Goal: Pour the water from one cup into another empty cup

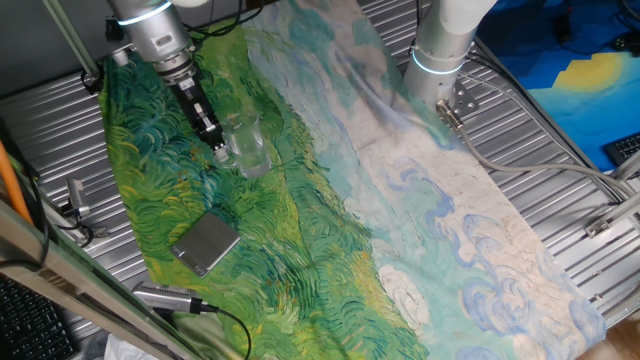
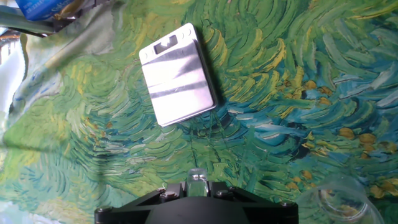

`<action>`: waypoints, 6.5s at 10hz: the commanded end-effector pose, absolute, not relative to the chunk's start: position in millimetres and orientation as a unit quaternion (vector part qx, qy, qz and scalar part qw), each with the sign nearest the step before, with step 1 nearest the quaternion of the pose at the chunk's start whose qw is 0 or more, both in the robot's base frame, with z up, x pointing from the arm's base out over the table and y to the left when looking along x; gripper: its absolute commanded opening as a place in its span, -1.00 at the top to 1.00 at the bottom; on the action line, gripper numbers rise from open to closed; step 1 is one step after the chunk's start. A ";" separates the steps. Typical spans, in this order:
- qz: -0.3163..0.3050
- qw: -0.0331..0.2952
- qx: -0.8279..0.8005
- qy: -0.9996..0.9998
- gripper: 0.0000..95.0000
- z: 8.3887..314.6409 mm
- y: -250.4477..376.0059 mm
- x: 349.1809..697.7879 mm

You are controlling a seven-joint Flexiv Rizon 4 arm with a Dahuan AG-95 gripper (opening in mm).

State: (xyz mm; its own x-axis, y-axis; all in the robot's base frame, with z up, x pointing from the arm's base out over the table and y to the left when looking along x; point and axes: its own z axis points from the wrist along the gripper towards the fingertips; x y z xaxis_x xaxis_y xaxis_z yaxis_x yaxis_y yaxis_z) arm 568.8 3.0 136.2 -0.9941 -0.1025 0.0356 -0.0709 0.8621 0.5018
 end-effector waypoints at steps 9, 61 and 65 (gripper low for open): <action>-0.246 0.032 0.060 -0.967 1.00 138.9 1.4 568.0; -0.025 0.070 0.109 -0.991 1.00 197.0 -97.0 551.2; -0.017 0.070 0.123 -0.990 1.00 193.6 -131.4 563.4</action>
